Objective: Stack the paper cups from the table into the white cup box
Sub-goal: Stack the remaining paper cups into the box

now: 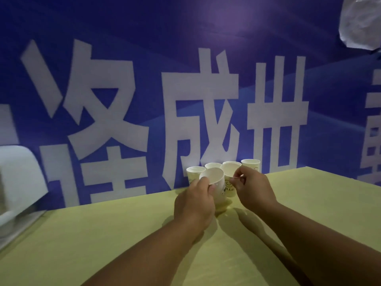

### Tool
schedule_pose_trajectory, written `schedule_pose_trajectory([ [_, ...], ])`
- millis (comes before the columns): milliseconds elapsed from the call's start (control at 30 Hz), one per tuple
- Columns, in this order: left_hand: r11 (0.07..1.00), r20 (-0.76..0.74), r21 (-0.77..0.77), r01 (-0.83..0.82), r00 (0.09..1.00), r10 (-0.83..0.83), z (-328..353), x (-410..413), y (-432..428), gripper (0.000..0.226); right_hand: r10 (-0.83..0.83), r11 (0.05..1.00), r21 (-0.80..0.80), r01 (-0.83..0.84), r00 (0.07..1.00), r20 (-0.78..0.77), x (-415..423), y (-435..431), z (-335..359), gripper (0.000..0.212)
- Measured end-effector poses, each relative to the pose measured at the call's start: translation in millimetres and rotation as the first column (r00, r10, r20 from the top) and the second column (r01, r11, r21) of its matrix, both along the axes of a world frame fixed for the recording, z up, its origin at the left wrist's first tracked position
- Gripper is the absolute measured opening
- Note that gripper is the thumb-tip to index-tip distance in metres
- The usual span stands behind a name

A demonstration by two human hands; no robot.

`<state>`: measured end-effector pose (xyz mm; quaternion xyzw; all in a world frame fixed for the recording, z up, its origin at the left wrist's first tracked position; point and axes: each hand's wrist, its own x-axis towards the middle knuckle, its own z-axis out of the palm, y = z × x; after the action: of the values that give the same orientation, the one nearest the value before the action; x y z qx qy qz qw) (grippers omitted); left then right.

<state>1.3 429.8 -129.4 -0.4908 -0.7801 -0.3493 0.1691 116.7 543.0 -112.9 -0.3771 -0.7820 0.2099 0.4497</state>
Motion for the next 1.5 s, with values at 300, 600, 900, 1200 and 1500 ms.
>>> schedule_pose_trajectory([
  [300, 0.993, -0.018, 0.097, -0.074, 0.997, 0.076, 12.9, -74.0, -118.7, 0.016, 0.169, 0.982, 0.079, -0.173, 0.984, 0.052, -64.1, -98.5, 33.7, 0.009],
  [600, 0.967, -0.126, 0.197, -0.164, 0.974, 0.190, 30.8, -136.8, -224.4, 0.020, 0.313, 0.947, 0.096, -0.306, 0.947, -0.074, -143.2, -185.4, 50.5, 0.022],
  [900, 0.918, -0.333, 0.355, -0.176, 0.894, 0.299, 35.2, -188.0, -317.2, 0.024, 0.441, 0.897, 0.132, -0.422, 0.868, -0.227, -207.8, -261.8, 61.7, 0.015],
  [1200, 0.806, -0.239, 0.548, -0.223, 0.882, 0.406, 60.8, -225.7, -372.2, 0.030, 0.517, 0.855, 0.148, -0.497, 0.796, -0.315, -273.7, -320.5, 96.5, 0.011],
  [1500, 0.763, -0.108, 0.425, -0.488, 0.809, 0.578, 63.6, -248.3, -396.8, 0.033, 0.565, 0.819, 0.111, -0.564, 0.755, -0.334, -291.4, -339.0, 91.9, 0.008],
])
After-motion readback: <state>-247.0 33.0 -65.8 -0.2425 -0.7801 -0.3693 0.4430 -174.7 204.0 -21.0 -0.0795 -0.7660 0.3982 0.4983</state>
